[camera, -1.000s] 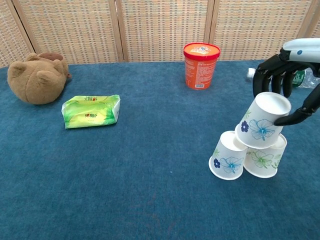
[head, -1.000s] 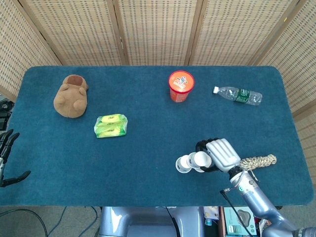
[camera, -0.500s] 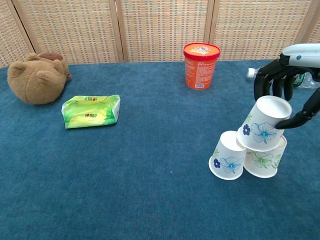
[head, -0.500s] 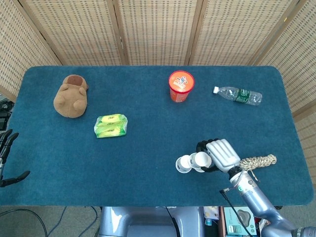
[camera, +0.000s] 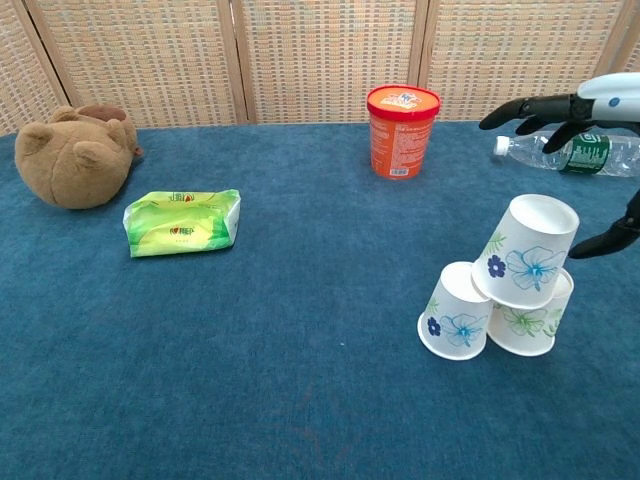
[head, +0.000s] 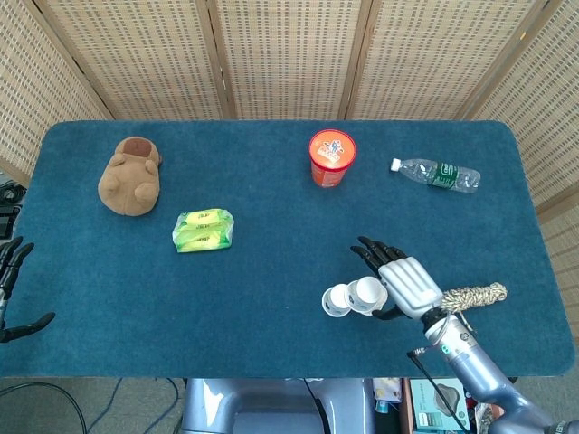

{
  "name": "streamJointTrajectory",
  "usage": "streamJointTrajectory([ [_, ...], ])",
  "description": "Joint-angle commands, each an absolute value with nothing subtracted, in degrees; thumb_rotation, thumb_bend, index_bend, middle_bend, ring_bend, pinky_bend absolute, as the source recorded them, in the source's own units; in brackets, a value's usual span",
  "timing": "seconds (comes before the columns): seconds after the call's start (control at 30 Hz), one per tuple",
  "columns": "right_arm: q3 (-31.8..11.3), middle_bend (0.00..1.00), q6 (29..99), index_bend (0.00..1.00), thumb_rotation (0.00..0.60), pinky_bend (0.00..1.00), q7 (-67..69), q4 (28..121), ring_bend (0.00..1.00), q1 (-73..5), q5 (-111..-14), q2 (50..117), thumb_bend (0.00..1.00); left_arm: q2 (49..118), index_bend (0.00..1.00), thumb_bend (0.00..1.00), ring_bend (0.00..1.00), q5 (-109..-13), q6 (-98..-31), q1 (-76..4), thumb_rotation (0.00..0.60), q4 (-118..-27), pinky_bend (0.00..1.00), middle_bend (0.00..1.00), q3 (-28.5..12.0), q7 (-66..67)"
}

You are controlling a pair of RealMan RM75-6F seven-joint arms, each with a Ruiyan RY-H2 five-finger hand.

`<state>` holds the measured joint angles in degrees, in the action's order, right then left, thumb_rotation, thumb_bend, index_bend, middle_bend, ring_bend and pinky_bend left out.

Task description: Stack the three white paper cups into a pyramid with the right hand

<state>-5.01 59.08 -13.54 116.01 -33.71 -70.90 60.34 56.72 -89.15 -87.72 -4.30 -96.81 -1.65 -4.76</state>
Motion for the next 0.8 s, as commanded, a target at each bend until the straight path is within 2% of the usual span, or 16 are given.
streamJointTrajectory([
  [0.03,-4.95,0.03,61.49,0.01,0.600,0.15,-12.07,117.59,0.08,-32.02,-73.64,58.09,0.16,56.72,0.00,0.07,0.00,-89.20,-87.71,-4.29,0.600,-96.82,0.00,0.00,-1.61,-4.78],
  [0.1,-4.56,0.03,64.12,0.01,0.600,0.11,-11.19,118.03,0.06,-30.29,-76.40,56.51,0.15,56.71,0.00,0.07,0.00,-89.31,-87.84,-4.22,0.600,-96.80,0.00,0.00,-1.58,-4.80],
  [0.23,-2.20,0.00,76.45,0.01,0.600,0.01,-8.63,114.08,0.01,-22.79,-86.39,55.38,0.11,56.74,0.00,0.07,0.00,-89.73,-88.37,-3.95,0.600,-96.74,0.00,0.00,-1.44,-4.94],
  [0.33,-1.06,0.00,87.05,0.01,0.600,0.00,-6.42,107.65,0.00,-16.67,-91.03,58.52,0.04,56.87,0.00,0.07,0.00,-90.14,-88.95,-3.69,0.600,-96.76,0.00,0.00,-1.34,-4.86],
  [0.43,0.02,0.00,92.74,0.00,0.600,0.00,-2.02,102.26,0.00,-12.62,-92.87,61.77,0.00,57.19,0.00,0.07,0.00,-90.38,-89.15,-3.52,0.600,-96.76,0.00,0.00,-1.18,-4.41],
  [0.8,0.93,0.00,100.09,0.00,0.600,0.00,-5.44,93.22,0.00,-5.24,-94.52,67.95,0.00,58.41,0.00,0.07,0.00,-90.37,-89.58,-2.99,0.600,-96.87,0.00,0.00,-0.95,-1.89],
])
